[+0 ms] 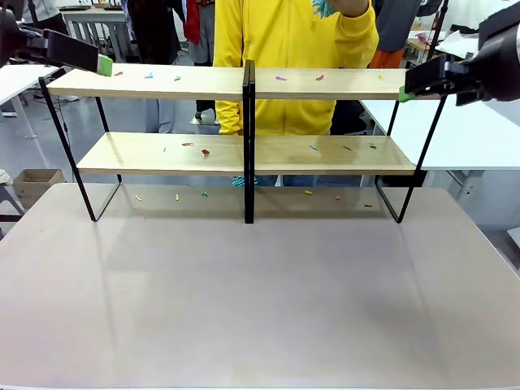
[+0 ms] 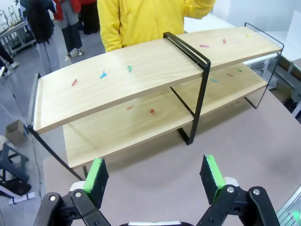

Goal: Clean the shelves.
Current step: Pick up the Duster when the human hands it over.

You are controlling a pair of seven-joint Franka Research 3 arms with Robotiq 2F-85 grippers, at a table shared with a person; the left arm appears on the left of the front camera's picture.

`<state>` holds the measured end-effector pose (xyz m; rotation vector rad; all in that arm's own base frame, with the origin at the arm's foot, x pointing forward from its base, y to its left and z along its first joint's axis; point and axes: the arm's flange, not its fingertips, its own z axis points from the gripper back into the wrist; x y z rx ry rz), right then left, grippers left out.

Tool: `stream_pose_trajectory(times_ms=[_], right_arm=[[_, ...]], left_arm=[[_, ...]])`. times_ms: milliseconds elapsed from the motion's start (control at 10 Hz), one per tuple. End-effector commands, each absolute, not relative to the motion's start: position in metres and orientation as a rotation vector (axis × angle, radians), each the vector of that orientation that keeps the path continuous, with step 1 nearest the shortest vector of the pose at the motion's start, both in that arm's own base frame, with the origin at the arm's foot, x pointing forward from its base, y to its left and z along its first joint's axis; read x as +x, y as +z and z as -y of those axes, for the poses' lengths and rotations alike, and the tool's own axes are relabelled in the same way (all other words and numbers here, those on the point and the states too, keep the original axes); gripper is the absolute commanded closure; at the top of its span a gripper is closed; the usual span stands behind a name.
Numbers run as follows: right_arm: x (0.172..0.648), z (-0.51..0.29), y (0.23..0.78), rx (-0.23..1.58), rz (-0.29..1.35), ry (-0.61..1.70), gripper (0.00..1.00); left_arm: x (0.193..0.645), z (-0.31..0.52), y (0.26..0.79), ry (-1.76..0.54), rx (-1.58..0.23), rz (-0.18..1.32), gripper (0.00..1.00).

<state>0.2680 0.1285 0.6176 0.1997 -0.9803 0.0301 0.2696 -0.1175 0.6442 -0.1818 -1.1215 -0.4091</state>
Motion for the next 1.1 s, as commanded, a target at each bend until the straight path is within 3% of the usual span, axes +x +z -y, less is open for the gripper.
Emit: stream_pose_trajectory(times_ms=[0, 500, 1000], right_arm=[[0.249, -0.142, 0.607, 0.213, 0.999, 0.045, 0.00], [0.226, -0.182, 0.597, 0.169, 1.005, 0.261, 0.00], [0.222, -0.178, 0.602, 0.170, 1.042, 0.254, 0.00]], left_arm=[[0.227, 0.095, 0.556, -0.398, -0.170, 1.150, 0.00], [0.230, 0.094, 0.554, -0.393, -0.176, 1.142, 0.00], [0.234, 0.093, 0.553, -0.386, -0.177, 1.137, 0.00]])
